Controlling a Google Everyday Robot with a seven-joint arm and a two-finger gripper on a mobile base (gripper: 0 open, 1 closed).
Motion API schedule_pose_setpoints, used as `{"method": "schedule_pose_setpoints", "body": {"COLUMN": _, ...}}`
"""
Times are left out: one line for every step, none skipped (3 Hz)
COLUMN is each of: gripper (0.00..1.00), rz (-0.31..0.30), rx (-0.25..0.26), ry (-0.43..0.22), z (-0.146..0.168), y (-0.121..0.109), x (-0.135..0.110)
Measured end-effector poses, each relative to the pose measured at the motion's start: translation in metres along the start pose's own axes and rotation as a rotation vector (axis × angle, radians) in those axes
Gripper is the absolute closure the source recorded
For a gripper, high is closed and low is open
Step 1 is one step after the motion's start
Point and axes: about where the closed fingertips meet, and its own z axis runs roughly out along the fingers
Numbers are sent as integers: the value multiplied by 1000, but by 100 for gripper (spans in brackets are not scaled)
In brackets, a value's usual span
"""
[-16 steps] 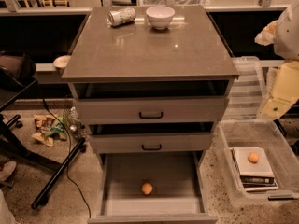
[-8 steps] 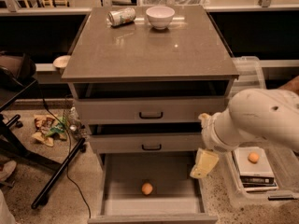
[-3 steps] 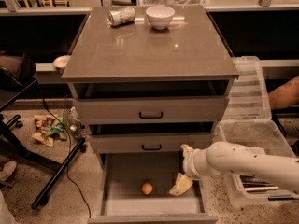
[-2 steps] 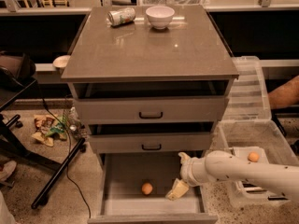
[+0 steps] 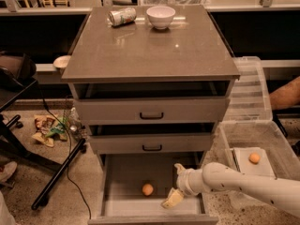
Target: Pick orange from bottom drawer and place on counter
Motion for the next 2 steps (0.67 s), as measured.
{"method": "schedule_pose_setpoints", "body": {"gripper": 0, "rz": 0, "rx": 0, "ry": 0, "z": 0, "y": 0, "x": 0}}
{"method": "schedule_pose_setpoints", "body": {"gripper": 0, "rz": 23, "rx": -2, "ry": -4, "z": 15, "y": -3, "x": 5}}
